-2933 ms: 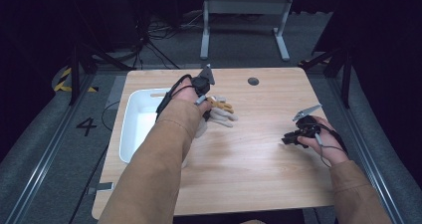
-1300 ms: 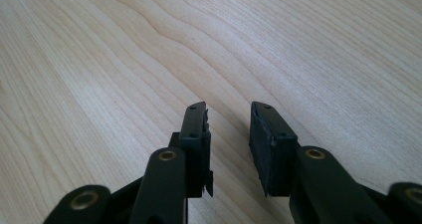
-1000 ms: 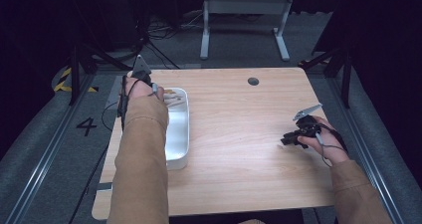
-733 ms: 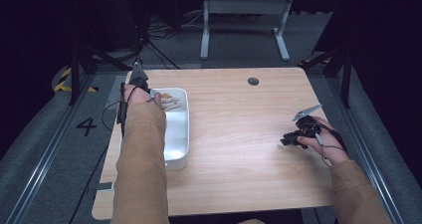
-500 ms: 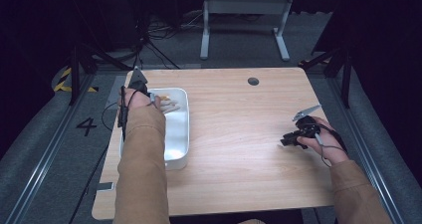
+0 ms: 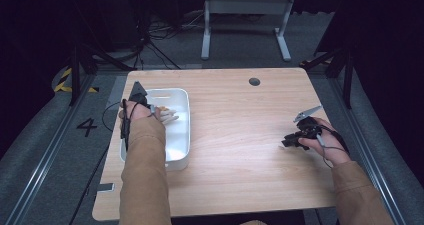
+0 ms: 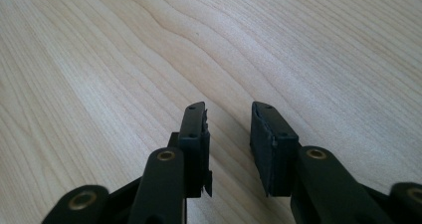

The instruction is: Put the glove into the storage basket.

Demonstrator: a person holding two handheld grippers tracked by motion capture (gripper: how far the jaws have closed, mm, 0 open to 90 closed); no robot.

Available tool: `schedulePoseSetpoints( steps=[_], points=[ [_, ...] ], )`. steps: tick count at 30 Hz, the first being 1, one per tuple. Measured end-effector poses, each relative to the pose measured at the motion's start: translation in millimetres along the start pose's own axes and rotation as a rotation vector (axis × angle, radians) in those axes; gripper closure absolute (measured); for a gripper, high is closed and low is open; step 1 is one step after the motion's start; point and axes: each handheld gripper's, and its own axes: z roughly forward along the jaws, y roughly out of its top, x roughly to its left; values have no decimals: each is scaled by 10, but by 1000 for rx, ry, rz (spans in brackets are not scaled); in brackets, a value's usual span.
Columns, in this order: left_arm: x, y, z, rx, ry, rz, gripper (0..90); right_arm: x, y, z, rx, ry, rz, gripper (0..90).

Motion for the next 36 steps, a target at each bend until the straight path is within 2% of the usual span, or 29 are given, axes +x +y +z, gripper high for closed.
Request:
schedulePoseSetpoints(
  steps=[5,8,9,10,16,22,31,36],
  points=[
    [28,-8,75,-10,22,15,701,-5,-2,5,5,1,0,684],
    [25,-16,115,-13,20,20,701,-4,-3,6,6,5,1,684],
    [17,-20,132,-15,18,10,701,-6,-4,8,5,8,0,684],
    [22,-24,161,0,25,24,700,-6,-5,10,5,9,0,684],
    [23,-46,251,24,37,20,696,-12,-12,12,3,15,1,684],
    [21,-52,301,34,49,9,681,-12,-12,14,3,17,2,684],
    [28,-76,399,64,71,26,665,-12,-15,11,3,17,1,683],
    [28,-82,444,64,83,33,663,-19,-20,6,3,18,8,682]
  ],
)
